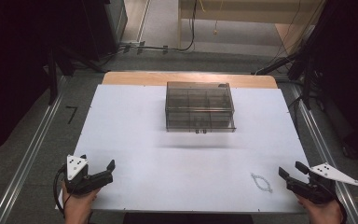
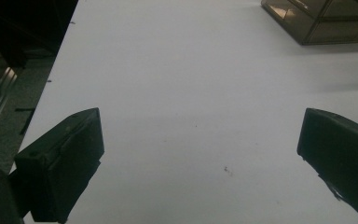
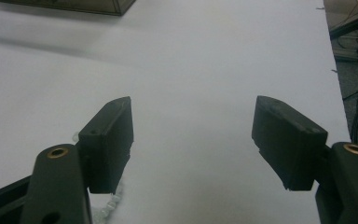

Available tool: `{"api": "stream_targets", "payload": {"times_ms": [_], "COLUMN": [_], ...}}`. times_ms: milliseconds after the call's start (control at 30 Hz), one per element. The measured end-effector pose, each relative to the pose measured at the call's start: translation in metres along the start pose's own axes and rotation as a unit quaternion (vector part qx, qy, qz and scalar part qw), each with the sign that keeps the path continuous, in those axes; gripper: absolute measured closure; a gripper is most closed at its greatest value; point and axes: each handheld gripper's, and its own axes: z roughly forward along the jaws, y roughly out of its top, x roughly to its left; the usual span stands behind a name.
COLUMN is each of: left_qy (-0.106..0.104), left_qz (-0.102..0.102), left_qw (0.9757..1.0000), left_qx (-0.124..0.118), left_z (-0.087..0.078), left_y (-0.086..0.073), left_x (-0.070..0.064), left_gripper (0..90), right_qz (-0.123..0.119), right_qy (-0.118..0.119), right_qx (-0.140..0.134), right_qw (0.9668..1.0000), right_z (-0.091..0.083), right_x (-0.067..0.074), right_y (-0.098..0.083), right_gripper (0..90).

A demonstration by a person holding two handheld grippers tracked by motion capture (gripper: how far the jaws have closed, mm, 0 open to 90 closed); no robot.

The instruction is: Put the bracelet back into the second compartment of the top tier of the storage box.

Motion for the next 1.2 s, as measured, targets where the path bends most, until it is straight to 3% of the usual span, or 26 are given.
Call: {"api": "stream_targets", "payload": {"times_ms": [1200], "left_qy": [0.001], "left_qz": [0.000], "left_qw": [1.0000], "left_qx": [0.000], "left_z": [0.000], "left_y": [0.000], "left_x": [0.000], "left_gripper": [1.0], "right_qz": [-0.029], "right_qy": [0.028], "right_qx": [0.021], "right_qw": [0.9990], "right_z": [0.007], "right_x": [0.018], "right_y": [0.003], "right_gripper": [30.0]}}
